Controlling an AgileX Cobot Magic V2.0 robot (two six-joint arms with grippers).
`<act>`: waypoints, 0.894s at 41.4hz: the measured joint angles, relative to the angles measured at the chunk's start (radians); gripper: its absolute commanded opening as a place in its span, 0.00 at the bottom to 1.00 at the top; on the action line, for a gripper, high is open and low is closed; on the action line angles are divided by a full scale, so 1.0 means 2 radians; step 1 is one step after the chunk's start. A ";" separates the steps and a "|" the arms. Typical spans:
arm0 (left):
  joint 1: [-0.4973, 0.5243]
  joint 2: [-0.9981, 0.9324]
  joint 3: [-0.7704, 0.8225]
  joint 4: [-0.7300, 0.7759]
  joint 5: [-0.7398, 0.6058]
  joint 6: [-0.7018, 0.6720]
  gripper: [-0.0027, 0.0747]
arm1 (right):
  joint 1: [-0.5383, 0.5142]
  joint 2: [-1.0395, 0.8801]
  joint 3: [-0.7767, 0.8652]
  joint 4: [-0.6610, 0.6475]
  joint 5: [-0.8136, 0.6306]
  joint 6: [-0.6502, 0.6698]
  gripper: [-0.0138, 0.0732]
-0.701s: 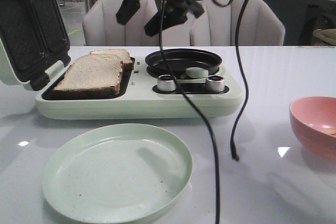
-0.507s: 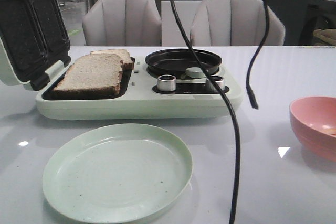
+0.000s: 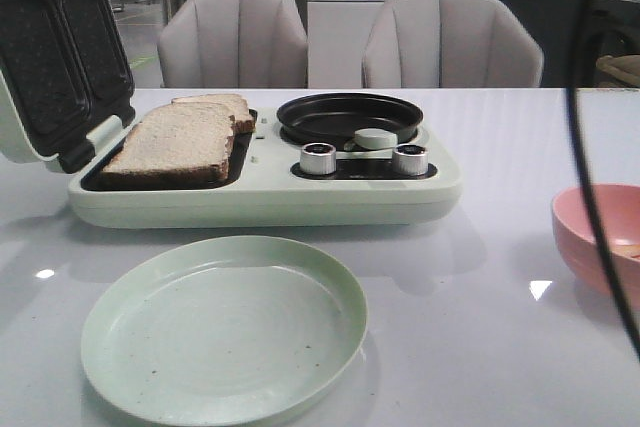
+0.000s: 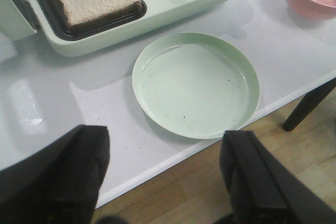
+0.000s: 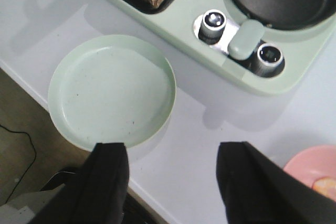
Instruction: Make breakfast with bread and shrimp
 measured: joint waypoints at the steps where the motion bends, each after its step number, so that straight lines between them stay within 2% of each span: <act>1: 0.000 0.000 0.000 0.000 0.000 0.000 0.69 | 0.000 -0.020 0.016 0.000 0.000 0.005 0.72; 17: 0.000 0.000 0.000 0.000 0.000 0.000 0.69 | 0.000 -0.221 0.192 -0.044 0.006 0.058 0.72; 27: 0.000 0.006 -0.004 0.000 -0.006 0.000 0.69 | 0.000 -0.256 0.211 -0.044 0.011 0.060 0.72; 37: 0.000 0.100 -0.089 0.014 0.049 0.000 0.69 | 0.000 -0.256 0.211 -0.044 0.011 0.061 0.72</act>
